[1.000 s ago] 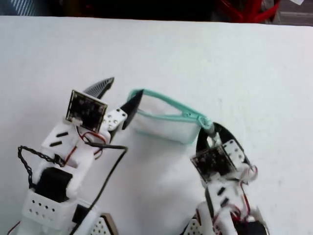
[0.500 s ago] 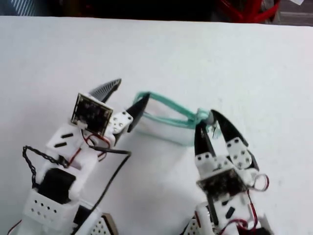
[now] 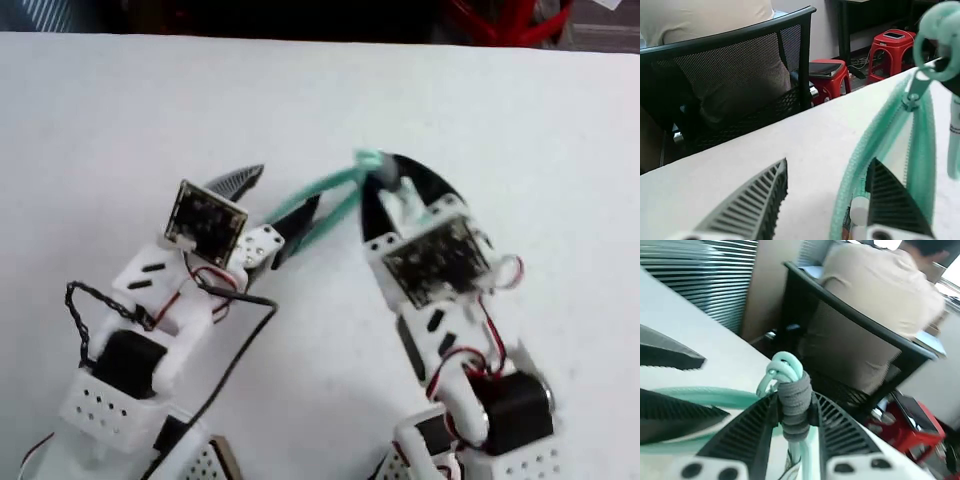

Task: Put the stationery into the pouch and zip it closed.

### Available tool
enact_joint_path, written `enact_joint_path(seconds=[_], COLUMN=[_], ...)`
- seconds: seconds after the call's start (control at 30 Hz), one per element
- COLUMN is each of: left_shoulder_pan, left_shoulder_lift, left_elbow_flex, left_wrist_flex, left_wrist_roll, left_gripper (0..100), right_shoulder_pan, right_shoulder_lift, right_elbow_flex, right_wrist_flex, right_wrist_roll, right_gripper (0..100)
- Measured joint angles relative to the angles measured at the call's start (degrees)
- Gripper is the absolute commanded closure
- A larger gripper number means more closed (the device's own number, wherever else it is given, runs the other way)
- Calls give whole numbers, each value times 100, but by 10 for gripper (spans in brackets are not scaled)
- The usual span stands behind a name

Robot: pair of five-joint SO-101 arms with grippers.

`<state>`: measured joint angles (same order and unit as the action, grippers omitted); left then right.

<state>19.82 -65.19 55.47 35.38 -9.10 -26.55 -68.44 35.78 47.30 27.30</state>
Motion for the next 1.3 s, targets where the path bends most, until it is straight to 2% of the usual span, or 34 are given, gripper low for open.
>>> enact_joint_path(seconds=[0.13, 0.2, 0.3, 0.37, 0.63, 0.77, 0.87, 0.93, 1.0, 1.1, 1.3], left_shoulder_pan=[18, 18, 53, 62, 62, 53, 53, 53, 53, 53, 53], left_shoulder_lift=[0, 0, 88, 132, 202, 211, 211, 202, 202, 202, 193], left_elbow_flex=[9, 9, 18, 9, -70, -79, -79, -79, -53, -26, -26], left_wrist_flex=[0, 0, 9, 9, -97, -97, -97, -97, -97, -97, 35], left_wrist_roll=[0, 0, -9, -9, -9, -9, -9, -9, -9, -9, -9], left_gripper=[740, 740, 740, 749, 779, 779, 780, 780, 780, 780, 779], right_shoulder_pan=[-607, -721, -774, -633, 132, 642, 738, 949, 1231, 1363, 1240], right_shoulder_lift=[448, 527, 501, 607, 615, 554, 440, 422, 536, 967, 1565], right_elbow_flex=[-79, -176, -273, -273, -281, -589, -1073, -1451, -1749, -1837, -1837], right_wrist_flex=[-185, -237, -246, -246, 237, 791, 1389, 1618, 1732, 1925, 2163], right_wrist_roll=[299, 343, 352, 352, 352, 255, -70, -132, -123, 457, 2207], right_gripper=[849, 878, 990, 967, 980, 978, 976, 937, 854, 745, 729])
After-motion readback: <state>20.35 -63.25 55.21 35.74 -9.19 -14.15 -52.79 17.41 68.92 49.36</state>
